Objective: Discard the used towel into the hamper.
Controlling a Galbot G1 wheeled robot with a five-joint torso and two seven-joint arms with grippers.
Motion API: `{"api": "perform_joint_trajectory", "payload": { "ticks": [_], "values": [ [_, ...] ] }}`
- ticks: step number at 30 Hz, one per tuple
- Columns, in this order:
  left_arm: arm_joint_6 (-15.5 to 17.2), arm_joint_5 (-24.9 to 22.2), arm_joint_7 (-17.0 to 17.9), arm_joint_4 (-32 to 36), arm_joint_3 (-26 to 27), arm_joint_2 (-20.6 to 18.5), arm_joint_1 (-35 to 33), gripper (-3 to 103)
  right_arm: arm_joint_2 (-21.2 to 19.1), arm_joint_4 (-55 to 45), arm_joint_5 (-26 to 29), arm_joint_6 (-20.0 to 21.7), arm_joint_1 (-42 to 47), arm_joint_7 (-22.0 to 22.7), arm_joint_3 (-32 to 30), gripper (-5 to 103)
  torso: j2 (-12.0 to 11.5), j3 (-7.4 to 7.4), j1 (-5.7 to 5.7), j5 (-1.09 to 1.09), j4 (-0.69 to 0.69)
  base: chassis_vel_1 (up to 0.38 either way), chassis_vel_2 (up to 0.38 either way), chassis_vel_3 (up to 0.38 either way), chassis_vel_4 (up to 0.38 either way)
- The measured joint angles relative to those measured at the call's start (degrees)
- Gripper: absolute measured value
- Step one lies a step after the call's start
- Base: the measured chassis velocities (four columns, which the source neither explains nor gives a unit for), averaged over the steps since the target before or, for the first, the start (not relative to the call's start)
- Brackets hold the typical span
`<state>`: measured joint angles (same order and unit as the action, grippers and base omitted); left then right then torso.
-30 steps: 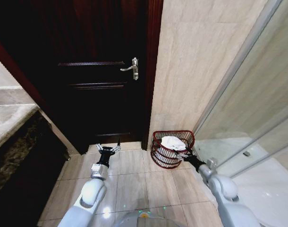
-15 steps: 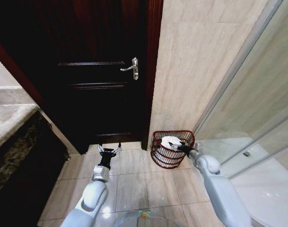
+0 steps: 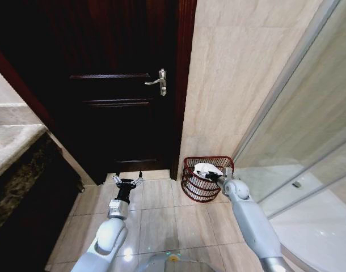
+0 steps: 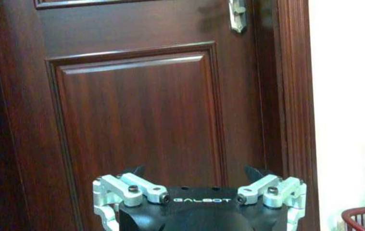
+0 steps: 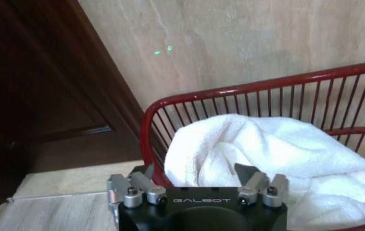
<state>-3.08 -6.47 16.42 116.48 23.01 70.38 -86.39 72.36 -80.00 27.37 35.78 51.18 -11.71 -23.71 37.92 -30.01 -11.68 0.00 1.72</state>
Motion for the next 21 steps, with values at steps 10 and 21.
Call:
{"api": "perform_joint_trajectory", "payload": {
  "ticks": [10, 21],
  "values": [
    [0.0, -0.3, 0.0, -0.7, -0.3, -0.1, 1.1, 100, 1.5, 3.8, -2.1, -1.1, -2.1, -1.4, 0.4, 46, 0.0, 0.00, 0.00, -0.01, 0.01, 0.000, 0.000, 0.000, 0.000],
    [-0.2, -1.2, 0.0, -1.7, -0.3, -0.2, 2.3, 100, 2.6, 6.6, -3.4, -2.5, -4.1, -2.3, 0.5, 7, 0.0, 0.00, 0.00, -0.01, 0.01, 0.000, 0.000, 0.000, 0.000]
  ]
}}
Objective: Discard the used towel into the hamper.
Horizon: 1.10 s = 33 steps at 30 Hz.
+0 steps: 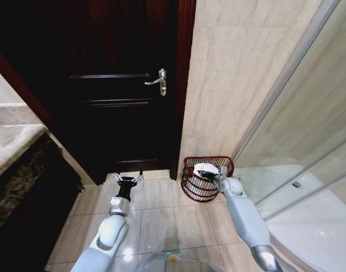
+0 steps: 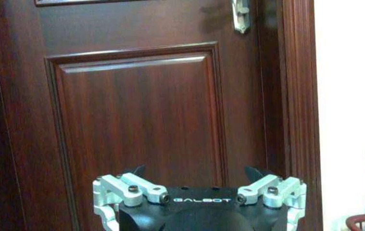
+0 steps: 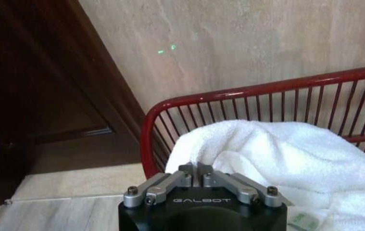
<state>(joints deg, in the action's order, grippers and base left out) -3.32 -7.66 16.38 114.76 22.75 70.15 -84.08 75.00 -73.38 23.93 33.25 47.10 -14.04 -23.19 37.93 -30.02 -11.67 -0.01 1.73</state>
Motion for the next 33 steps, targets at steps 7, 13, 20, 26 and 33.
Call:
{"api": "perform_joint_trajectory", "payload": {
  "ticks": [7, 13, 20, 26, 33],
  "values": [
    [-0.3, -0.6, 0.0, -0.4, 0.0, -0.3, 0.7, 100, 0.0, 1.3, 0.1, -1.9, -0.7, 1.8, -0.6, 0, 0.0, 0.00, 0.00, 0.00, 0.00, 0.000, 0.000, 0.000, 0.000],
    [-0.4, -0.8, 0.0, -0.7, 0.0, -0.5, 1.1, 100, 0.0, 2.2, 0.1, -4.4, -1.2, 4.1, -1.6, 0, 0.0, 0.00, 0.00, 0.01, 0.00, 0.000, 0.000, 0.000, 0.000],
    [-2.0, -0.9, -0.3, -1.8, -0.2, -0.2, 1.5, 100, -3.3, -2.0, 1.1, -8.2, -3.6, 11.2, -4.1, 0, 0.0, 0.00, 0.00, 0.01, 0.00, 0.000, 0.000, 0.000, 0.000],
    [-2.8, -0.9, -0.3, -2.0, 0.1, 0.0, 1.4, 100, -5.0, -2.6, 0.9, -9.4, -5.3, 11.8, -3.9, 0, 0.0, 0.01, 0.00, -0.01, -0.01, 0.000, 0.000, 0.000, 0.000],
    [-3.8, -0.9, -0.4, -2.0, 0.9, 0.4, 0.5, 100, -0.6, 6.7, -6.5, -10.5, -5.5, 6.4, -2.8, 0, 0.0, 0.01, 0.00, 0.01, 0.00, 0.000, 0.000, 0.000, 0.000]
  ]
}}
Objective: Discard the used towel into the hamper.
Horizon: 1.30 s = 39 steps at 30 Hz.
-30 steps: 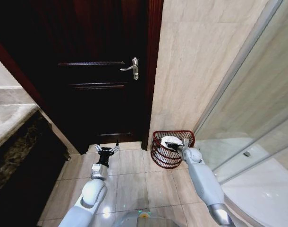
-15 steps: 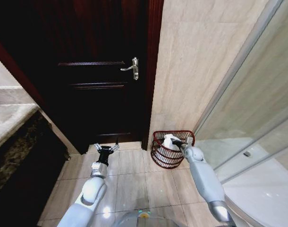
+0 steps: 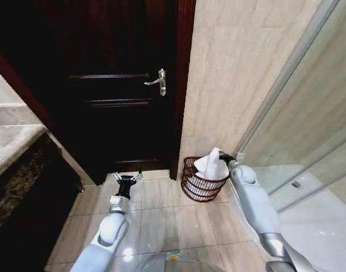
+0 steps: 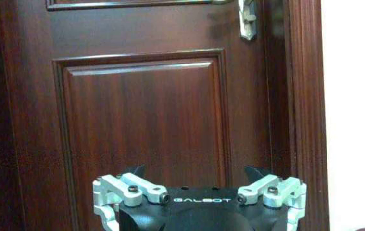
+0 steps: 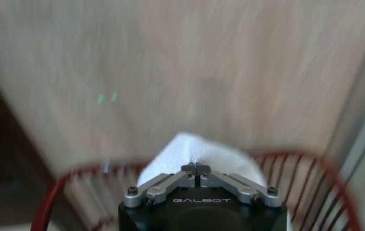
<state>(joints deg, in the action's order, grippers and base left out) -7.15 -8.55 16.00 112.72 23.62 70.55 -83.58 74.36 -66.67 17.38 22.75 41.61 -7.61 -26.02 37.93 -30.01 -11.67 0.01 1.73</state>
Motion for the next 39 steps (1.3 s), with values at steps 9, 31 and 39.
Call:
{"api": "perform_joint_trajectory", "payload": {
  "ticks": [9, 31, 39],
  "values": [
    [-1.8, -0.1, -0.9, 0.2, 3.0, 0.5, -1.7, 100, 3.7, 11.9, -10.2, 5.6, -4.3, -7.3, -0.4, 0, 0.0, 0.00, 0.00, -0.02, 0.00, 0.000, 0.000, 0.000, 0.000],
    [-3.4, 0.3, -1.5, 1.7, 3.7, 2.7, -3.6, 100, -1.4, -8.0, -0.3, 4.3, 3.1, 6.5, -2.0, 42, 0.0, -0.01, 0.00, 0.00, -0.01, 0.000, 0.000, 0.000, 0.000],
    [-4.0, -0.3, -1.7, 3.3, 4.7, 3.3, -3.7, 100, -5.5, -22.3, 5.3, 1.8, 11.6, 11.3, -5.2, 76, 0.0, 0.00, 0.00, -0.01, 0.00, 0.000, 0.000, 0.000, 0.000]
  ]
}}
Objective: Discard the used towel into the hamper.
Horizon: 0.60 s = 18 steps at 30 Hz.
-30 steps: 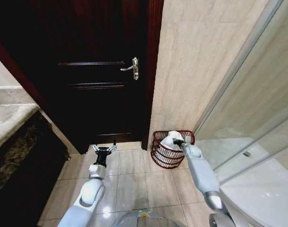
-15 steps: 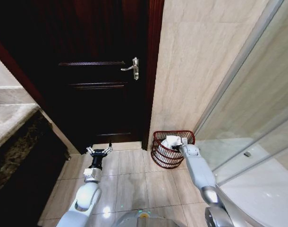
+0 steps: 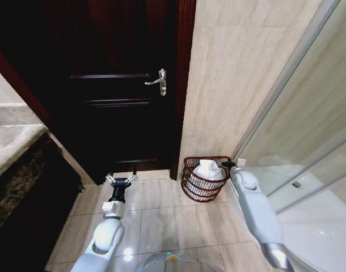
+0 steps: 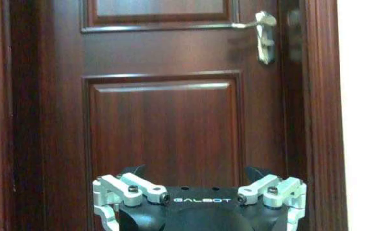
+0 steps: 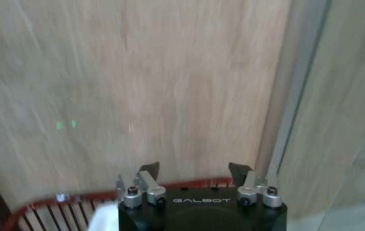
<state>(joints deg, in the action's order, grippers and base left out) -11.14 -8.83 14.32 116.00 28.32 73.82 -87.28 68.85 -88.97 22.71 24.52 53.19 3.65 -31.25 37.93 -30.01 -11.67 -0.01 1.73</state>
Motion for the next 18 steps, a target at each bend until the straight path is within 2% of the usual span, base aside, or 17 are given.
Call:
{"api": "perform_joint_trajectory", "payload": {
  "ticks": [2, 4, 6, 9, 10, 13, 15, 16, 18],
  "values": [
    [-0.5, -0.9, -0.6, 0.4, 0.5, 0.4, -0.1, 100, -0.4, -8.6, 0.8, -3.6, 6.5, 0.3, -1.9, 86, 0.0, 0.01, 0.00, 0.02, 0.00, 0.000, 0.000, 0.000, 0.000],
    [-1.1, -1.7, -1.3, 0.5, 0.5, 0.6, -0.6, 100, 0.1, -16.9, -1.4, -6.9, 14.1, -0.5, -3.6, 96, 0.0, 0.01, 0.01, -0.02, 0.00, 0.000, 0.000, 0.000, 0.000],
    [-1.2, -1.9, -1.7, 0.5, 0.5, 0.6, -0.8, 100, 0.7, -19.2, -2.7, -8.3, 16.8, -0.8, -4.0, 98, 0.0, 0.01, 0.01, -0.01, -0.02, 0.000, 0.000, 0.000, 0.000],
    [-1.6, -2.9, -3.4, 0.5, 0.0, 0.3, -1.9, 100, 5.3, -25.3, -9.1, -14.1, 26.4, -1.8, -6.1, 100, 0.0, 0.02, 0.01, 0.01, -0.02, 0.000, 0.000, 0.000, 0.000],
    [-1.6, -2.9, -3.4, 0.5, 0.0, 0.3, -1.9, 100, 5.3, -25.3, -9.1, -14.1, 26.4, -1.8, -6.1, 100, 0.0, 0.02, 0.01, 0.01, -0.02, 0.000, 0.000, 0.000, 0.000],
    [-2.4, -3.4, -4.0, 0.1, -0.7, -0.1, -2.6, 100, 9.6, -28.2, -12.4, -18.3, 32.7, -3.0, -8.1, 100, 0.0, 0.01, 0.01, 0.02, 0.01, 0.000, 0.000, 0.000, 0.000],
    [-2.7, -4.1, -4.9, 0.0, -0.9, 0.0, -3.2, 100, 14.2, -31.2, -13.6, -24.2, 40.1, -5.2, -10.9, 100, 0.0, 0.01, 0.01, -0.01, 0.00, 0.000, 0.000, 0.000, 0.000],
    [-2.7, -4.1, -4.9, 0.0, -0.9, 0.0, -3.2, 100, 14.2, -31.2, -13.6, -24.2, 40.1, -5.2, -10.9, 100, 0.0, 0.01, 0.01, -0.01, 0.00, 0.000, 0.000, 0.000, 0.000],
    [-2.8, -5.0, -6.0, 0.0, -0.9, 0.0, -3.8, 100, 16.7, -32.9, -14.7, -29.0, 46.0, -5.8, -12.2, 100, 0.0, 0.01, 0.01, 0.00, -0.02, 0.000, 0.000, 0.000, 0.000]
  ]
}}
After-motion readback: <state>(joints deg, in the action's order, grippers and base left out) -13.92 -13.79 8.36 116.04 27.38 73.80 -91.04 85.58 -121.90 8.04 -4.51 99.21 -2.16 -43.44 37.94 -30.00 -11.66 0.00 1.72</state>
